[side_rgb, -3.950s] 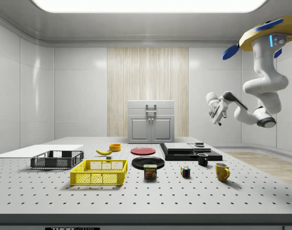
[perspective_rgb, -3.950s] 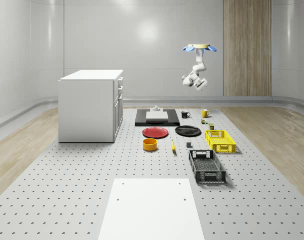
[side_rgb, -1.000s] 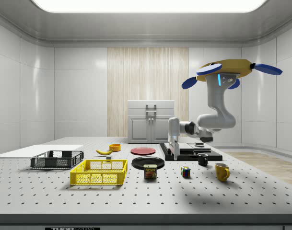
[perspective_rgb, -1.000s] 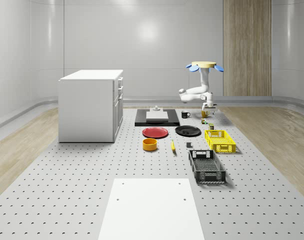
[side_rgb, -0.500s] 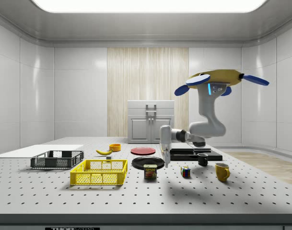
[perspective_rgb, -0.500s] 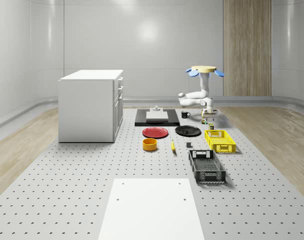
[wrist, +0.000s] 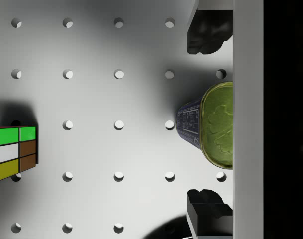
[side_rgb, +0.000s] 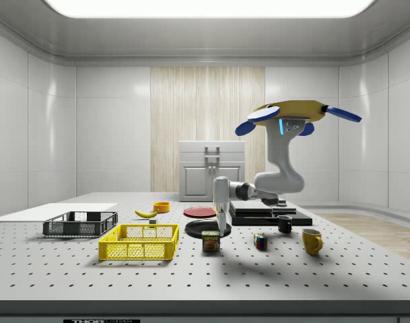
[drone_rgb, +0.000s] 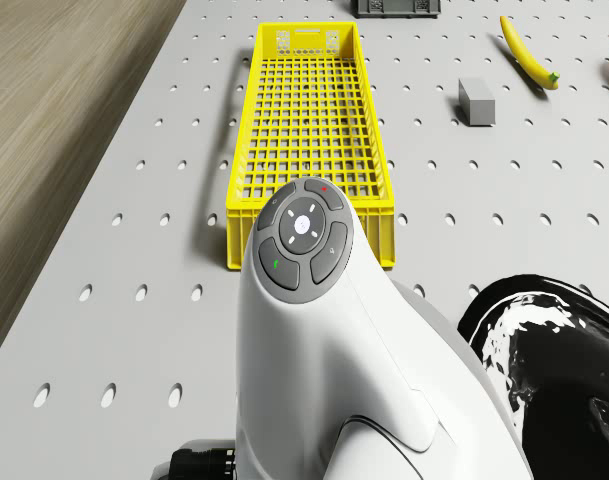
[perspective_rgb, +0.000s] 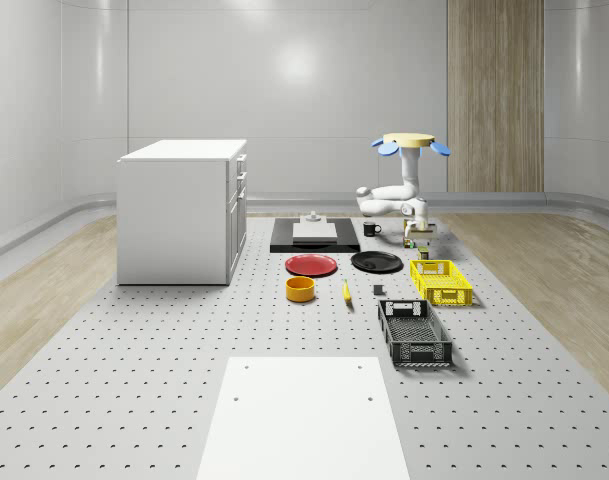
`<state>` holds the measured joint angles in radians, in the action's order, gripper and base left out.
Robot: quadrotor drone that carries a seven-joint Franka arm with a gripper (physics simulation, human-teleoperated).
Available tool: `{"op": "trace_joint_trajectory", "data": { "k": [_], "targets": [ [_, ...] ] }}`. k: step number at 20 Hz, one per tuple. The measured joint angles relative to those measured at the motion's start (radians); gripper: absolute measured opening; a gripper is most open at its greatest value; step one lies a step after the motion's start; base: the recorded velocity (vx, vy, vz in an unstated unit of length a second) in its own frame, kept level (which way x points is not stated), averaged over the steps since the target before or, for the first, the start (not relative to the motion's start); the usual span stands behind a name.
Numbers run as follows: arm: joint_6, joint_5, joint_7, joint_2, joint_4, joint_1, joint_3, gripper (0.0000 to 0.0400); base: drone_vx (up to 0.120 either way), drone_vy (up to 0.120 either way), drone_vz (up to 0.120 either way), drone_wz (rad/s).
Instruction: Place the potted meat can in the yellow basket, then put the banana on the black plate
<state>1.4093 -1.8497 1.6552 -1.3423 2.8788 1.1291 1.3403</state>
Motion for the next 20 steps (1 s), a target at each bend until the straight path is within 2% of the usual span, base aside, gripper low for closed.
{"op": "trace_joint_trajectory", "data": {
  "k": [9, 20],
  "targets": [
    [0.027, 0.013, 0.006, -0.029, -0.002, 0.007, 0.006, 0.0400, 0.116, 0.000, 0.000, 0.000],
    [0.093, -0.063, 0.003, -0.068, -0.020, 0.013, -0.082, 0.0400, 0.000, 0.000, 0.000, 0.000]
  ]
}}
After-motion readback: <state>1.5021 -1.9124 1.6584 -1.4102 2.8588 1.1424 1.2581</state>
